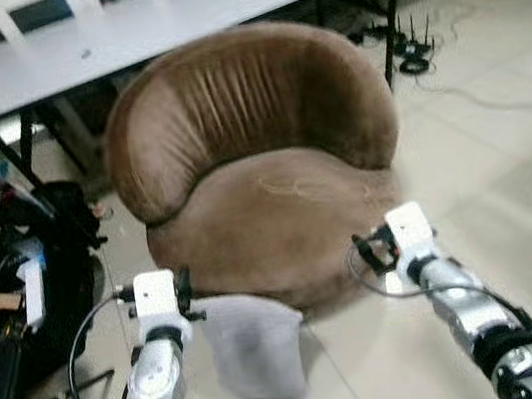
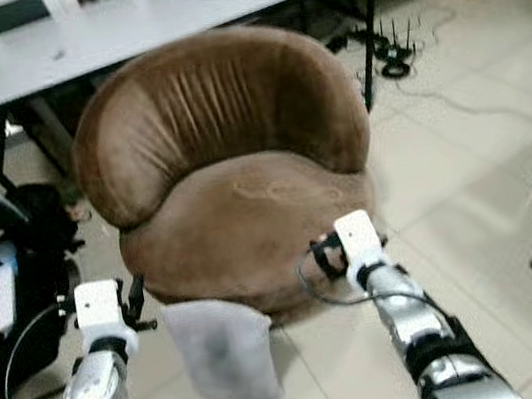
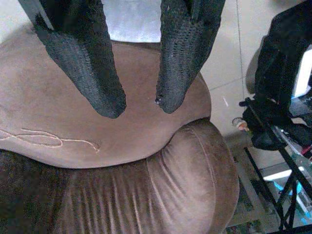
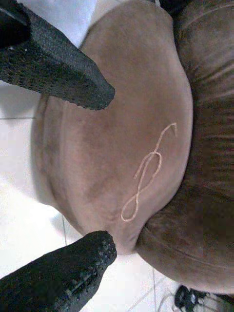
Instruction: Move the pillow to the sofa from floor
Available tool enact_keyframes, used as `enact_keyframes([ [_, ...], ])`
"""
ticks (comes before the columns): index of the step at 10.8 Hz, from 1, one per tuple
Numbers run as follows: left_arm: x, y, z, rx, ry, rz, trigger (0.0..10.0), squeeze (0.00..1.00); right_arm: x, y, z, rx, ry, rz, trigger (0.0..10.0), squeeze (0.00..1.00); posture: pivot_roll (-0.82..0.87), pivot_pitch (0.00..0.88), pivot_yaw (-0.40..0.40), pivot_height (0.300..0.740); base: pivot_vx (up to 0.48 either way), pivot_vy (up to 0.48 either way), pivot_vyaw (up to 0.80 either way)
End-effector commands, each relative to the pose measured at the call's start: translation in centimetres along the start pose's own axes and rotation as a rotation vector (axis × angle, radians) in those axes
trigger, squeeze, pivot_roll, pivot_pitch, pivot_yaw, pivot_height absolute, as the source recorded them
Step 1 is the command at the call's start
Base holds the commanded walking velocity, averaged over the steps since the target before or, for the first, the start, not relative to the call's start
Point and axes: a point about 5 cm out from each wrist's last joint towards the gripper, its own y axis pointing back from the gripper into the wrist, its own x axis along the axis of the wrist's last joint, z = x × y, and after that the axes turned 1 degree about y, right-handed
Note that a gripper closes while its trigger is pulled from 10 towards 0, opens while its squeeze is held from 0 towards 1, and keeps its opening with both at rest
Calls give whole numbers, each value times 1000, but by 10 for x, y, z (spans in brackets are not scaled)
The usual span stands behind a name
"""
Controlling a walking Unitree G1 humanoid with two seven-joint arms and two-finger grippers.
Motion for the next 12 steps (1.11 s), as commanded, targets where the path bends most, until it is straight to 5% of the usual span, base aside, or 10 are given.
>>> enact_keyframes([
  [1,-1,2,-5,13,-5,-7,10000,0,2,-2,-5,7,-11,0,10000,0,-125,0,94,740,0,0,0],
  [4,-2,2,-5,14,-5,-9,10000,0,2,-2,-5,13,1,-1,10000,0,-125,0,94,740,0,0,0],
  [12,-3,2,-7,23,5,-14,10000,0,0,-3,-8,30,16,-18,10000,0,-122,0,92,740,0,0,783],
])
